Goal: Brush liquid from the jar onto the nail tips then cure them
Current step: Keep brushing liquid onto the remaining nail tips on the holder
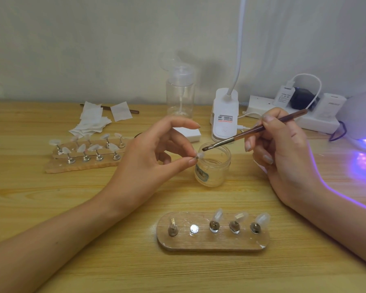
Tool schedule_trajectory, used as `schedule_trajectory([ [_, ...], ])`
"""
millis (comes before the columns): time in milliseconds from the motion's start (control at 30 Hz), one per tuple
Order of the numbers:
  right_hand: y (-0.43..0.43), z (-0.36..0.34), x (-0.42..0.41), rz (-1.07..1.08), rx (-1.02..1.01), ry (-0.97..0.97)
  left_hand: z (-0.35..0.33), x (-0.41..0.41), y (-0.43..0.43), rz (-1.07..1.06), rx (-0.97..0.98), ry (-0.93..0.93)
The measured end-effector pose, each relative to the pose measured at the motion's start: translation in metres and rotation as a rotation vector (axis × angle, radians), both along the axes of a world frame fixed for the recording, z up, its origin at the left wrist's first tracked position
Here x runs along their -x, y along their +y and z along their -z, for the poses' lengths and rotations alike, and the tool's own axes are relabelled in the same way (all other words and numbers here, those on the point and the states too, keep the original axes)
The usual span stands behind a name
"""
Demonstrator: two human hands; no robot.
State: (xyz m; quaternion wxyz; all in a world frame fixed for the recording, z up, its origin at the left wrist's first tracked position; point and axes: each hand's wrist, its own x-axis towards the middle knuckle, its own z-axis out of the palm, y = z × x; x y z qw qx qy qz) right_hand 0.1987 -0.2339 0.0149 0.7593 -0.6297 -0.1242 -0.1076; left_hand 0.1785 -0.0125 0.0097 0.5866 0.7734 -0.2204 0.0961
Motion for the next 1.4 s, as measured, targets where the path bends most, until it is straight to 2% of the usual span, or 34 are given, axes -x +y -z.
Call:
schedule_trajectory([
  [100,0.0014,-0.0007,0.0015,-0.064,0.017,-0.05,0.0,0.0003,0.0,0.0,0.0,0.001],
  [267,-0.001,0.0006,-0.0006,0.027,0.031,0.028,0.0005,0.0004,-0.0003,0.001,-0.001,0.001],
  [433,0.0008,-0.0003,0.0014,-0.081,0.016,-0.064,0.0007,0.0003,0.0003,0.003,-0.009,-0.008],
  [633,-0.0005,0.0,0.0,0.03,0.027,0.02,0.0009,0.0,-0.0002,0.002,-0.009,-0.01],
  [800,0.0015,-0.0011,0.0024,-0.069,0.008,-0.061,0.0015,-0.0004,0.0,0.01,0.001,-0.008],
  [1000,-0.0006,0.0006,-0.0003,0.039,0.037,0.008,0.0018,-0.0007,0.0006,0.004,-0.016,-0.027],
  [1167,0.0013,-0.0004,0.0013,-0.057,0.002,-0.062,0.0018,0.0001,-0.0005,-0.003,-0.044,-0.057],
  [1300,0.0002,0.0003,0.0001,0.023,0.036,0.01,0.0019,-0.0002,-0.0007,0.0,-0.044,-0.051],
  [1400,0.0,-0.0006,0.0012,0.009,-0.017,-0.023,0.0024,-0.0001,-0.0006,-0.003,-0.048,-0.045],
])
